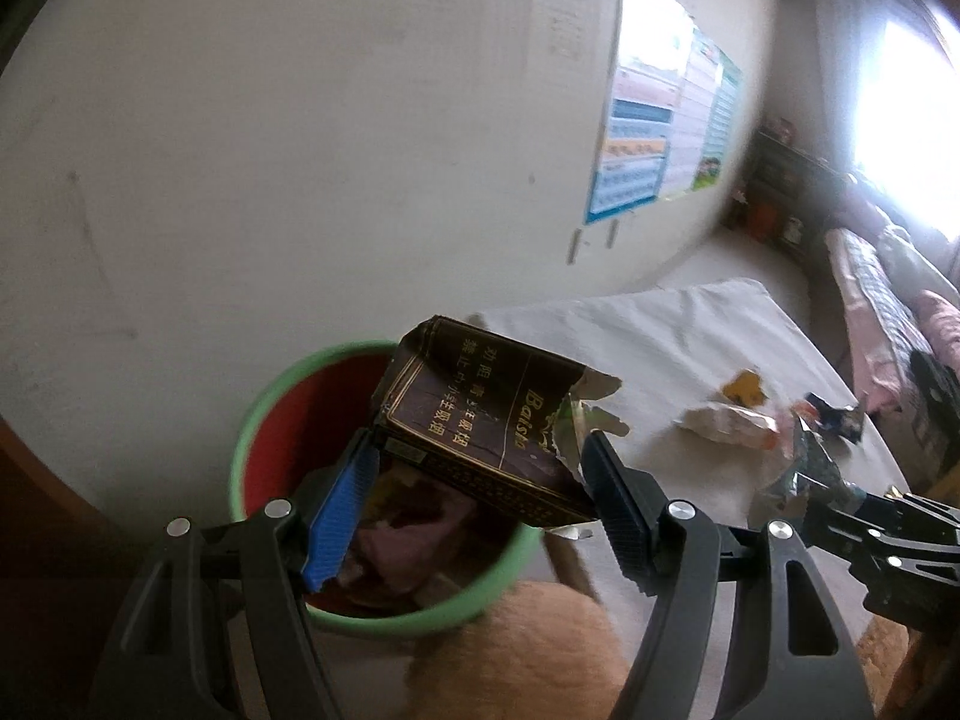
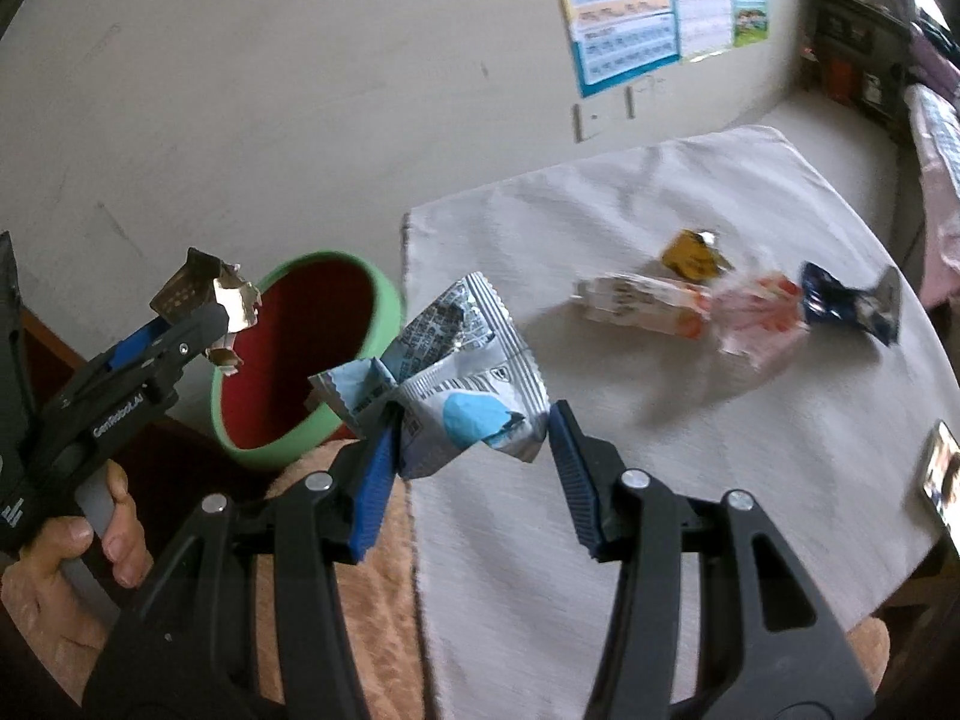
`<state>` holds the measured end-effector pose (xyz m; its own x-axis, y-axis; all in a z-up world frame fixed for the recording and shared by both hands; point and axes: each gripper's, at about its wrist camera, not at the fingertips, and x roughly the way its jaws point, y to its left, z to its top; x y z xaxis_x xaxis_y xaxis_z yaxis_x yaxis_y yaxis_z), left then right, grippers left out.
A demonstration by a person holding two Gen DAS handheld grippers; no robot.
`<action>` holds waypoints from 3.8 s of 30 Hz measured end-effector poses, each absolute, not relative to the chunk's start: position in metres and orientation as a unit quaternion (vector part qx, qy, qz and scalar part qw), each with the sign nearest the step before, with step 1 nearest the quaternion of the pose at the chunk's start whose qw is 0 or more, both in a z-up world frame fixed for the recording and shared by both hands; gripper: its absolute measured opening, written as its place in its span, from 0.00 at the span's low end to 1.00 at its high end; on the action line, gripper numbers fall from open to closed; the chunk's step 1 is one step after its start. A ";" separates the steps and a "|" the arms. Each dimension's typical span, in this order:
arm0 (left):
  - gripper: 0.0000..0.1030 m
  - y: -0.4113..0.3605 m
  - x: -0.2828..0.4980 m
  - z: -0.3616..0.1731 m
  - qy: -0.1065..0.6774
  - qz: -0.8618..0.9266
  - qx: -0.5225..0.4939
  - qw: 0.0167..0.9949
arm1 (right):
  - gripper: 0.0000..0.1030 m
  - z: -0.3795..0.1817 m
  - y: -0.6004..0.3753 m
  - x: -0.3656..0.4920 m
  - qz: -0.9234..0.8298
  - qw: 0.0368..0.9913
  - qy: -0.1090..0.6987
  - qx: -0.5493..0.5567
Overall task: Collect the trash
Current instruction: 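Carry the brown box and blue-and-white wrapper over the bin with both grippers, then open both grippers to drop the box and wrapper into the bin, then grasp the silver-and-blue wrapper with the right gripper, then grasp the white Pocky box with the left gripper while the right holds the silver wrapper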
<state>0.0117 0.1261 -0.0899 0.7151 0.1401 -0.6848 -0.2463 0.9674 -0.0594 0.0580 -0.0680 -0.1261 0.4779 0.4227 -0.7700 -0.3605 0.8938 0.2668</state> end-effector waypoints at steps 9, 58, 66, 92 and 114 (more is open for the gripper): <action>0.65 0.170 0.004 -0.102 0.370 0.148 -0.090 0.913 | 0.47 -0.122 -0.023 0.069 0.258 0.848 0.462 0.018; 0.78 0.216 -0.004 -0.137 0.409 0.188 -0.115 0.886 | 0.79 -0.139 -0.038 0.125 0.217 0.859 0.458 0.070; 0.78 0.190 0.006 -0.133 0.417 0.169 -0.104 0.887 | 0.81 -0.167 -0.239 0.169 -0.031 0.871 0.459 0.172; 0.78 0.041 0.058 -0.117 0.462 0.005 -0.085 0.883 | 0.21 -0.172 -0.319 0.146 0.033 0.863 0.415 0.287; 0.76 -0.071 0.204 -0.200 0.542 0.060 -0.175 0.820 | 0.51 -0.202 -0.226 0.021 0.149 0.858 0.465 0.162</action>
